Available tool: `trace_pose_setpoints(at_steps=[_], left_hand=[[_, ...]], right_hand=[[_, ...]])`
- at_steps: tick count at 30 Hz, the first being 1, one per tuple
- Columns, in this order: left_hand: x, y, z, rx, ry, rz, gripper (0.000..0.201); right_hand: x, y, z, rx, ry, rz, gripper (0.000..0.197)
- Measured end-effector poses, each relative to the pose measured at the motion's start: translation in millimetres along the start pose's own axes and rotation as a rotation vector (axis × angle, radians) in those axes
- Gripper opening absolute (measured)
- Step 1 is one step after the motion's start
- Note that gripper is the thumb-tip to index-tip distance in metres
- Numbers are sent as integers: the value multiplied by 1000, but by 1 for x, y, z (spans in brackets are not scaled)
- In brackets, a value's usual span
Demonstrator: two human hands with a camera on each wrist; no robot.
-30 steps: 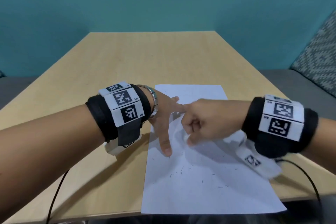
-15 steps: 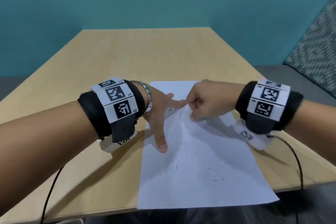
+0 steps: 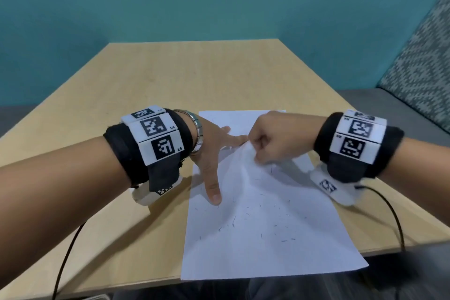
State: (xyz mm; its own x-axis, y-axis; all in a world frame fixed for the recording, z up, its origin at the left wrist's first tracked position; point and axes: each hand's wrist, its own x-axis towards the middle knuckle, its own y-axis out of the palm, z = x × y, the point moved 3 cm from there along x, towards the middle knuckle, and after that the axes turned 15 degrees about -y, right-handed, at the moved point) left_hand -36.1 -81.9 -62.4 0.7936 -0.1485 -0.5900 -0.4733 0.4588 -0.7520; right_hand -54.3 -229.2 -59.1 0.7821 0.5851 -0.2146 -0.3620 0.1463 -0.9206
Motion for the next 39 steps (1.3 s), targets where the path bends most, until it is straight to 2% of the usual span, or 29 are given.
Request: trace_pose_setpoints(at_steps=[2,6,11,15,19,20,24,28,29,33,34,39], left_hand=[[-1,0,0,6,-7,-6,138],[2,1,1,0,-1,-5,137],[1,0,0,16,-2,0,139],[4,1,0,19,-6,6,140],[2,0,-1,4,-4,13,142],[2,0,0,4,-7,11,142],[3,0,-1,17,-4,8,142],[-1,-2,-2,35,-13,3,140],[-1,-2,-2,36,-14,0,140],[2,-1,-1,33,-5,-5,141],[2,-1,-1,32,-3,-4,141],[-2,-2,-1,17,-1,-8,140]], right_hand=[[1,-5,-8,0,39,-62,17],[-11,16,17,128,-61,158,21],[0,-4,-4,13,29,-35,18],[-9,14,14,120,-41,169,17],[1,-4,-12,69,81,6,18],[0,-4,-12,80,83,7,18],[-12,14,7,174,13,201,18],[1,-6,-12,67,94,-10,19],[2,-7,-12,78,101,-16,21],[-11,12,6,190,29,218,17],[-11,12,7,183,29,223,17],[4,-8,-19,65,121,-54,21]])
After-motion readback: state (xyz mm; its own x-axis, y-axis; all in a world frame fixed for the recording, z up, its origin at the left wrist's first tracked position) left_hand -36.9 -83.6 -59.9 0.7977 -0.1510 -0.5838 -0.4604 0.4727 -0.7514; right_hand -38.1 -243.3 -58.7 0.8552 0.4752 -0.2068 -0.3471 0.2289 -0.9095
